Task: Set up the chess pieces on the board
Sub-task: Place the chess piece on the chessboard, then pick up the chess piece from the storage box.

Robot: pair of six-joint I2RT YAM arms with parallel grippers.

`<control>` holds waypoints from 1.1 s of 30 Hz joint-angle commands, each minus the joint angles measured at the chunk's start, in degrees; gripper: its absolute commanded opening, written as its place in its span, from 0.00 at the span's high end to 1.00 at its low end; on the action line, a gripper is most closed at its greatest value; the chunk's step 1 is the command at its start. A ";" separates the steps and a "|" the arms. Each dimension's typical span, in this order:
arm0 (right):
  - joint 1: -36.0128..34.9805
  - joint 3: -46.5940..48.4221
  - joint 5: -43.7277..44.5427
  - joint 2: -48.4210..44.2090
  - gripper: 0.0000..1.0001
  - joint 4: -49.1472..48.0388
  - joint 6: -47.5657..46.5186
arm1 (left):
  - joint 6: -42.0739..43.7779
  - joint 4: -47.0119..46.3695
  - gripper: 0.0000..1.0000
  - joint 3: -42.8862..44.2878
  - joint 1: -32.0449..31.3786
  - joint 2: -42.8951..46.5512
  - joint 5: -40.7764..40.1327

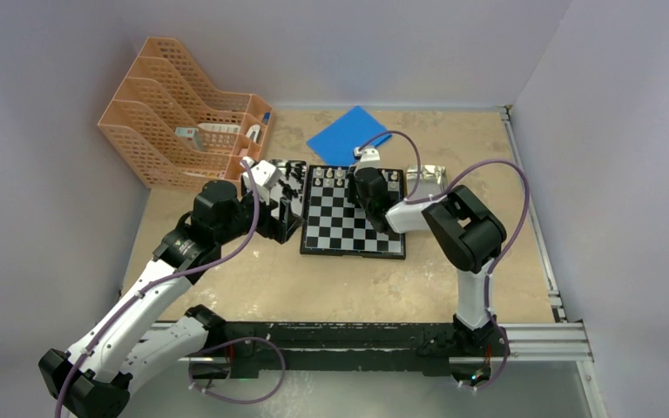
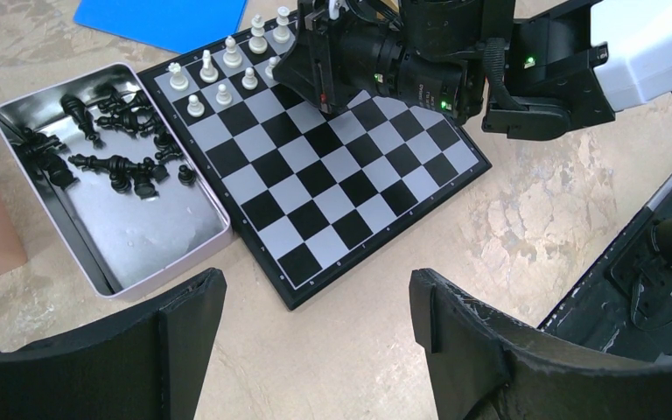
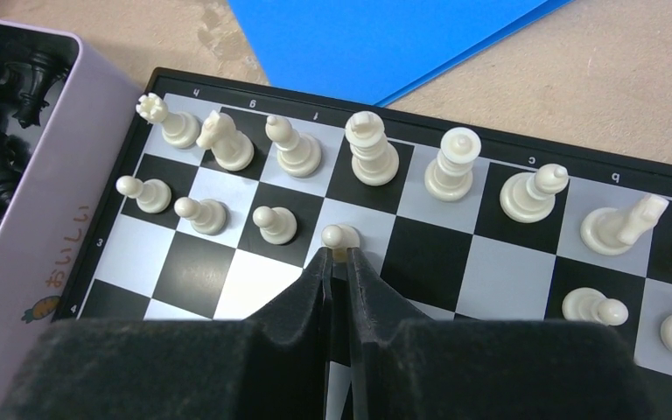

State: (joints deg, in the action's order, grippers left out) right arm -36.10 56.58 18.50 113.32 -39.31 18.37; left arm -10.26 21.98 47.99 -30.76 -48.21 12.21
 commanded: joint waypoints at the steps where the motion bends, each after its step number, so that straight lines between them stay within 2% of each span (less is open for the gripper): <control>1: 0.33 0.89 -0.13 -3.16 0.87 0.93 1.01 | 0.86 -1.94 0.23 0.79 0.05 0.38 0.36; 11: 1.28 -2.13 3.68 -19.08 0.82 13.18 2.68 | 0.95 -2.07 0.23 0.66 0.07 -0.61 1.22; 15: 4.74 -2.01 5.75 -23.80 0.82 18.39 4.62 | 1.03 -1.72 0.22 0.95 0.08 -1.36 1.24; 20: 10.35 -4.13 6.15 -28.04 0.82 20.15 5.07 | 0.54 -2.01 0.19 0.77 0.07 -1.84 1.13; 25: 15.52 -8.53 5.38 -29.22 0.80 15.91 3.01 | 0.68 -2.16 0.17 0.53 0.03 -2.21 1.41; 31: 21.52 -10.80 2.69 -24.28 0.73 10.70 2.60 | 1.12 -1.99 0.14 0.53 0.04 -2.31 1.51; 33: 22.04 -8.33 2.02 -21.74 0.72 12.29 2.03 | 1.20 -1.94 0.13 0.61 0.02 -2.41 1.47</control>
State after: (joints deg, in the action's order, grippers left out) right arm -15.44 46.26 22.31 88.42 -23.49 21.69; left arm -9.85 21.96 47.99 -30.76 -50.72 12.88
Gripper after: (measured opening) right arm 0.269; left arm 0.863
